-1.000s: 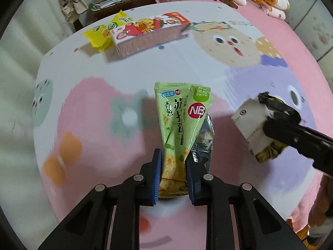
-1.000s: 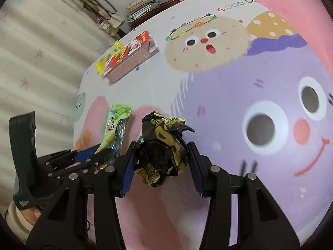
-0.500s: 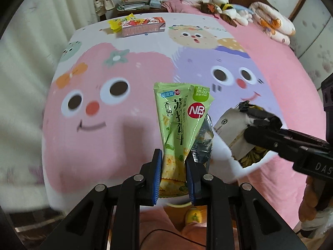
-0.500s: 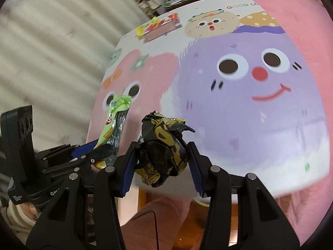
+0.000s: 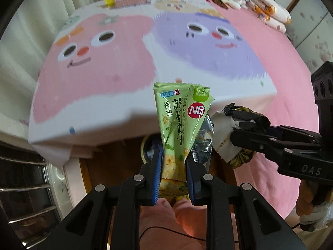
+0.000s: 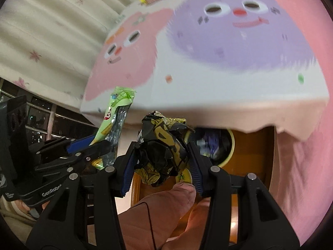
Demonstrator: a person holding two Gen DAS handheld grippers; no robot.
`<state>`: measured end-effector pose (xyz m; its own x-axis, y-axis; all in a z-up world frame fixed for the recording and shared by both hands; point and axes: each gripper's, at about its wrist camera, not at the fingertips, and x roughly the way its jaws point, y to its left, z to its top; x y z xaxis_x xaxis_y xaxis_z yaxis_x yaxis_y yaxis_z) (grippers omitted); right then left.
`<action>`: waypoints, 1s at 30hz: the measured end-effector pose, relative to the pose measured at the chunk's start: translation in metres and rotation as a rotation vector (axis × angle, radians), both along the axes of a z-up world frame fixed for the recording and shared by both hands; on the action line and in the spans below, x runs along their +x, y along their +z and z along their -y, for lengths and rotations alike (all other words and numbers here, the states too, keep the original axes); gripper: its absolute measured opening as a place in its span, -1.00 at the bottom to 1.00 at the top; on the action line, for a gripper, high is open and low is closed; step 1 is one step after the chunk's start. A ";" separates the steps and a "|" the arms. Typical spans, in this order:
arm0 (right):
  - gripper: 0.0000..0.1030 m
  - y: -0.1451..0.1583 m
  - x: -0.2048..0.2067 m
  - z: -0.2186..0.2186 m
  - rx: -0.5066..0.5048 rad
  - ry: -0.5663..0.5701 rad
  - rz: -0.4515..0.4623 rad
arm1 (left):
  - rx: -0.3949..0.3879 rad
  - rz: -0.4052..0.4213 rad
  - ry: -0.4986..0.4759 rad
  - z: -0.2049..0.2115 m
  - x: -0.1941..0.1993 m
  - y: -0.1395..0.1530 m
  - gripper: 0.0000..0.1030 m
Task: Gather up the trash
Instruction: 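Carry packet and wrapper over the bin and open both tools to drop them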
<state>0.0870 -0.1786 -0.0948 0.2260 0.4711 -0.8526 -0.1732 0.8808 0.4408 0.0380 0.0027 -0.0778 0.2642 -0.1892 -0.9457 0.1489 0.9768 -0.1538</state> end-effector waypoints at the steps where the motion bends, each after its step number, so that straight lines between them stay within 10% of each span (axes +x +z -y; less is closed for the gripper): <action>1: -0.15 -0.009 -0.005 -0.001 -0.008 -0.003 -0.018 | 0.001 -0.011 -0.006 0.001 -0.006 -0.006 -0.59; 21: -0.09 -0.302 -0.020 0.006 -0.193 -0.269 -0.242 | 0.036 -0.161 -0.086 0.020 -0.020 -0.282 -0.59; 30: 0.09 -0.354 0.008 0.001 -0.210 -0.312 -0.193 | 0.060 -0.098 -0.113 0.025 0.014 -0.337 -0.15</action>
